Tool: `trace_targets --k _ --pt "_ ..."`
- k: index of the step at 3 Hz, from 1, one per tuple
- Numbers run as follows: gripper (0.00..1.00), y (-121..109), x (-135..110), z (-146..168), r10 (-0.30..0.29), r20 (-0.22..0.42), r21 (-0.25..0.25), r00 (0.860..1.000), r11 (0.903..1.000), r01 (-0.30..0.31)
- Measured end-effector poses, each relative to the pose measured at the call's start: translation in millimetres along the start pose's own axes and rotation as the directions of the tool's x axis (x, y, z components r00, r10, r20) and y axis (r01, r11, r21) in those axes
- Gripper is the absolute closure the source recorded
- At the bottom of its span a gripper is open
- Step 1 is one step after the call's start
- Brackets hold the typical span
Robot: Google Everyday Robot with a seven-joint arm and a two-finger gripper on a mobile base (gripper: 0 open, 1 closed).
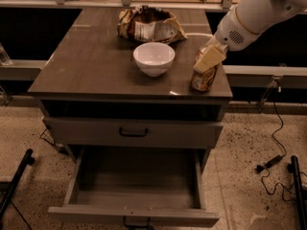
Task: Place orange can into middle drawer
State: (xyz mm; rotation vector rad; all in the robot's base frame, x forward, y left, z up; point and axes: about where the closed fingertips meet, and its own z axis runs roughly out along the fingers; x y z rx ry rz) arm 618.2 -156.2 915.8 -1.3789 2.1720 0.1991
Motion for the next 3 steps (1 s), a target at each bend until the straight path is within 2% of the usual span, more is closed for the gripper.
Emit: trace_targets --k 1,2,3 --pt "1.00 10.2 1.3 -20.7 -0.016 0.056 -0.019 0.998 0.9997 0.017" --pt "1.00 46.8 -8.2 -58.8 -0.091 0.129 0.012 0.988 0.9958 0.090" --pt "1.00 75.6 -8.2 -74.4 -0.130 0.140 0.018 0.982 0.9915 0.129"
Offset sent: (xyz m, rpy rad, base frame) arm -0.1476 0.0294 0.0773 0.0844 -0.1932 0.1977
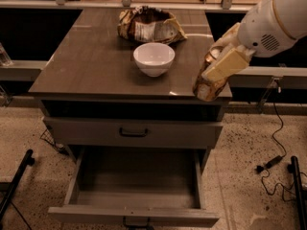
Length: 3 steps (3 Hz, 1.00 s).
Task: Place orange can into middle drawer
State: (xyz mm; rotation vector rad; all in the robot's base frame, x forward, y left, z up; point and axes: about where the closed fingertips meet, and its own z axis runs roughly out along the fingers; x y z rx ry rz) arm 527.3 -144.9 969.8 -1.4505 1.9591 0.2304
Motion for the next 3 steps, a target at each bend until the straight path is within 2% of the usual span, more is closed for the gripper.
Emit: trace_targets --k 1,2,3 --pt "1.00 -2.0 11.2 16.5 0.035 0.005 -0.031 0.999 0.9989 -0.035" --pt "1.00 19.1 18.4 34.1 0.047 0.070 -0.065 0.996 0.9970 -0.042" --pt "1.00 78.9 71.0 62.5 0.098 0.108 -0.165 0.989 0.9831 -0.080"
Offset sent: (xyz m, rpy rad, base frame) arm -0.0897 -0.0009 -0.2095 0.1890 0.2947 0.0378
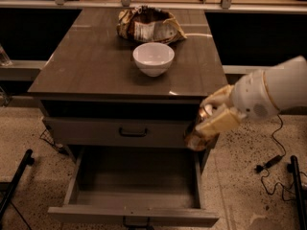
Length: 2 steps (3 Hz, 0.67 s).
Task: Place orange can into middle drawer
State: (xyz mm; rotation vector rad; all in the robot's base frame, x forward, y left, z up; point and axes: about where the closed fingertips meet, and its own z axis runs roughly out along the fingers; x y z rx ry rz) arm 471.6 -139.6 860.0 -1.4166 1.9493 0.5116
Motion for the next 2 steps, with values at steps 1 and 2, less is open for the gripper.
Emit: trace_targets --k 1,2 --pt "1.00 41.5 53.0 23.8 0.000 -0.018 -0.081 1.000 0.9967 -0.001" --pt "1.00 39.3 48.0 23.2 -0.002 -0.016 -0.078 1.000 0.9970 0.000"
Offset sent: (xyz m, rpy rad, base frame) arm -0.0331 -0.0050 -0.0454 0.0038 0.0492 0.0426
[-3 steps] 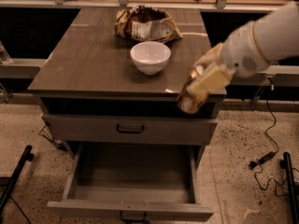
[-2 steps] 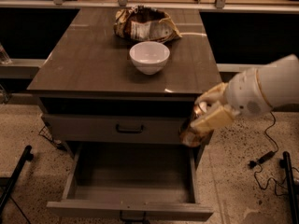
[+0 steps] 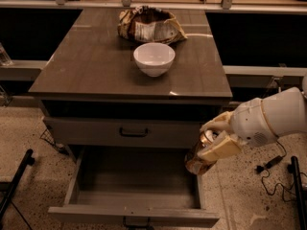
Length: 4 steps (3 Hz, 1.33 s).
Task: Place orange can into middle drawer
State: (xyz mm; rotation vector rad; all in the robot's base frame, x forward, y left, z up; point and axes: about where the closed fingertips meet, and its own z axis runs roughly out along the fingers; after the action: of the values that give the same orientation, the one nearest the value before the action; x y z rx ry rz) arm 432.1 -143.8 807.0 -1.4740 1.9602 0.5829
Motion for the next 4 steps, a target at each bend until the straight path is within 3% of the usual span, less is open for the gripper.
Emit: trace_targets --k 1,2,3,4 --pt "1.00 4.7 25.4 39.0 -0.027 0.053 0.034 0.998 0.9991 0.025" --pt "1.00 17.9 49.2 93.0 -0.108 0.097 0.073 0.989 0.9922 0.102" --pt "1.00 9.6 51.0 112.8 -0.195 0.116 0.176 0.974 0.9692 0.173" --pt "1.00 2.8 47.8 113.3 -0.216 0.110 0.206 0.970 0.9599 0.190"
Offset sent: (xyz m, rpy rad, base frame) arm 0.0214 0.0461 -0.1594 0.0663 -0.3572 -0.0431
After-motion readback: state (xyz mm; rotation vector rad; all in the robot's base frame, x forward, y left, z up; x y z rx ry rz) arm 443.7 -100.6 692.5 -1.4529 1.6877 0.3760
